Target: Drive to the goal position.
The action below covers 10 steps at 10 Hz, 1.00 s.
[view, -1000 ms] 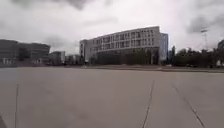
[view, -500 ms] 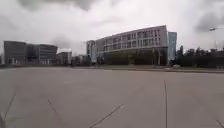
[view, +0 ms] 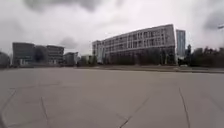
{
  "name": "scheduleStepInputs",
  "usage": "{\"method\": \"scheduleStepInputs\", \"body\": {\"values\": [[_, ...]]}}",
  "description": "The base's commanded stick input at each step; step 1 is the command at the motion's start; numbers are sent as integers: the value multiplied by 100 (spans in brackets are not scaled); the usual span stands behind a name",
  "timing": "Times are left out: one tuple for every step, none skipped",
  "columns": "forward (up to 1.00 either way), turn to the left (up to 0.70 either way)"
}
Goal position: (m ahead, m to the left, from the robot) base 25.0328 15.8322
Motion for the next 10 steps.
{"method": "scheduleStepInputs", "body": {"values": [[70,14],[70,14],[70,14],[70,14],[70,14],[70,14],[70,14],[70,14],[70,14],[70,14]]}}
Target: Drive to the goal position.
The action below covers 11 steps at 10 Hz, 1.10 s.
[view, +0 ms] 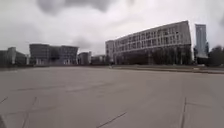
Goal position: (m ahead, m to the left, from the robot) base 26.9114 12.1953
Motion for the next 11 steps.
{"method": "scheduleStepInputs", "body": {"values": [[70,14],[70,14],[70,14],[70,14],[70,14],[70,14],[70,14],[70,14],[70,14],[70,14],[70,14]]}}
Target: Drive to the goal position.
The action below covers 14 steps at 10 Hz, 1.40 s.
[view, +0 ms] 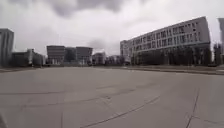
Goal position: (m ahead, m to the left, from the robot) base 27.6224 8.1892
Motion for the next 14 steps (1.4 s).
{"method": "scheduleStepInputs", "body": {"values": [[70,14],[70,14],[70,14],[70,14],[70,14],[70,14],[70,14],[70,14],[70,14],[70,14],[70,14],[70,14],[70,14],[70,14]]}}
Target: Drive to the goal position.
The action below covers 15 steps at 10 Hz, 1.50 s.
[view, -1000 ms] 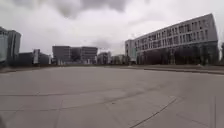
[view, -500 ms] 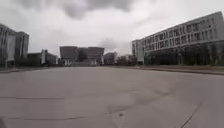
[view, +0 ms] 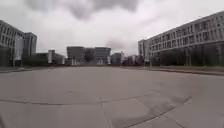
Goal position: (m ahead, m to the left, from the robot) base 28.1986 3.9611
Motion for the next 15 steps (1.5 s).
{"method": "scheduleStepInputs", "body": {"values": [[70,14],[70,14],[70,8],[70,2],[70,1],[70,1],[70,1],[70,1],[70,1],[70,1],[70,1],[70,1],[70,1],[70,1],[70,1]]}}
